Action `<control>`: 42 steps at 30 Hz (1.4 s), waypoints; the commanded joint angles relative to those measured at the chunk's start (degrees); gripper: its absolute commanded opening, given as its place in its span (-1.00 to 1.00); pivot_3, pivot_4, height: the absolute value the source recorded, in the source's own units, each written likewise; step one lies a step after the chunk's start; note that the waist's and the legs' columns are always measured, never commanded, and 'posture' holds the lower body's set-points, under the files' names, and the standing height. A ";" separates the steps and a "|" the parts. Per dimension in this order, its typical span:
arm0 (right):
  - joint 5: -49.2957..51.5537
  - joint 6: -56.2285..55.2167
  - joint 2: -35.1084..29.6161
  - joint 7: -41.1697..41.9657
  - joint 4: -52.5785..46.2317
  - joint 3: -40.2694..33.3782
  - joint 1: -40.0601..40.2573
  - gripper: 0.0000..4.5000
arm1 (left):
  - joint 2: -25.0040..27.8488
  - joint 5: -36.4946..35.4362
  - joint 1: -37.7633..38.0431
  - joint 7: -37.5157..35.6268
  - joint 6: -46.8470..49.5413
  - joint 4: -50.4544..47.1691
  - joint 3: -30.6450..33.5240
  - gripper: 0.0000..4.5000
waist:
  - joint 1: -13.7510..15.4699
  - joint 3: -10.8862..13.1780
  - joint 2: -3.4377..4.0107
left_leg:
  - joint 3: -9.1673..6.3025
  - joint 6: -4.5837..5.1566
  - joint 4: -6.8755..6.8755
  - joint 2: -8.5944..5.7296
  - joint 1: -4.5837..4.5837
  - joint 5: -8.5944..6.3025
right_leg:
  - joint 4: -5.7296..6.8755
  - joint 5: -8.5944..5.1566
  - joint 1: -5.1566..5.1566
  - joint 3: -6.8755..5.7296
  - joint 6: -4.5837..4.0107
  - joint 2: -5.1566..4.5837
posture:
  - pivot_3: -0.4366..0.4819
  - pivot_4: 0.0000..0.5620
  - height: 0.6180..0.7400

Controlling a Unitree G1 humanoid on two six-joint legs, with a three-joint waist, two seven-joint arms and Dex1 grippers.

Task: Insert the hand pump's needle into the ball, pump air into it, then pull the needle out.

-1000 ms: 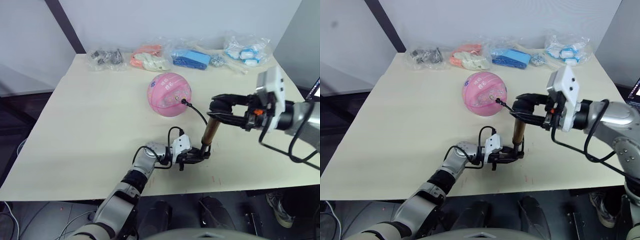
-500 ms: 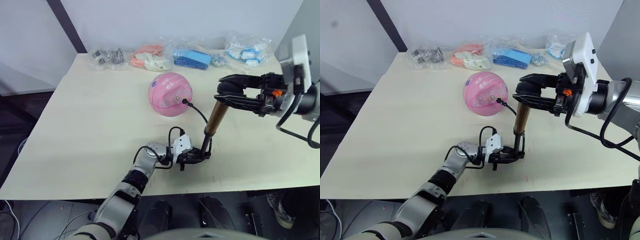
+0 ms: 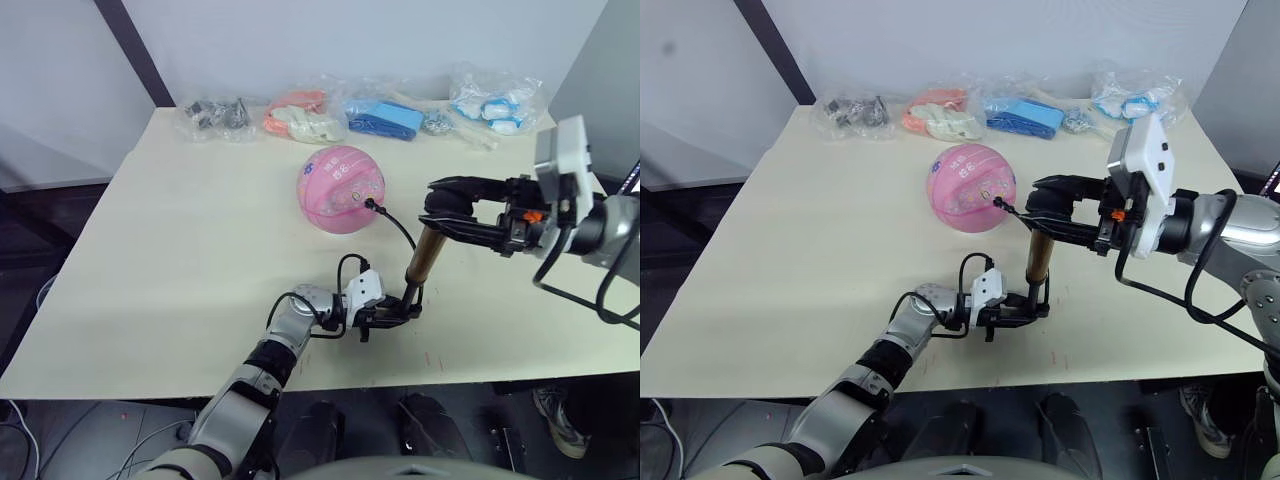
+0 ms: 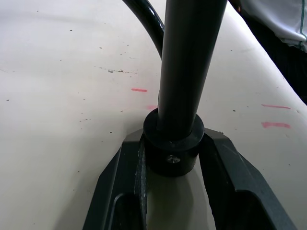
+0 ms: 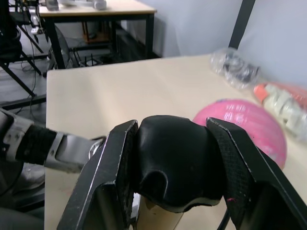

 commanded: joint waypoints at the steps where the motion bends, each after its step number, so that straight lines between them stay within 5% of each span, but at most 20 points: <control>1: -3.63 -0.93 1.35 0.60 -0.73 4.71 3.43 -0.20 | 0.46 0.82 0.78 0.09 0.54 1.60 -0.66 -0.50 | -0.01 -0.01 -0.02 | 0.00 0.00 0.00 0.00 0.00 0.00 | 0.00 0.00 0.00 -0.01 0.00 0.00 | -0.05 -0.47 1.00; 23: -25.31 -15.59 13.28 0.39 5.77 18.03 17.42 -0.20 | 0.53 -0.20 1.10 0.17 1.28 1.15 0.14 -0.50 | -0.40 -0.05 -0.01 | -0.03 -0.14 0.00 -0.04 0.07 0.08 | 0.01 0.00 0.02 0.03 0.00 0.06 | -0.05 -0.47 1.00; 42: -16.06 -5.22 9.20 -0.09 -2.63 6.81 8.38 -0.20 | 0.67 -0.31 1.10 -0.79 0.97 1.31 -0.27 -0.50 | -0.42 0.00 0.02 | -0.07 -0.12 0.00 -0.03 0.04 0.07 | -0.07 0.00 0.07 -0.03 0.00 0.06 | -0.05 -0.47 1.00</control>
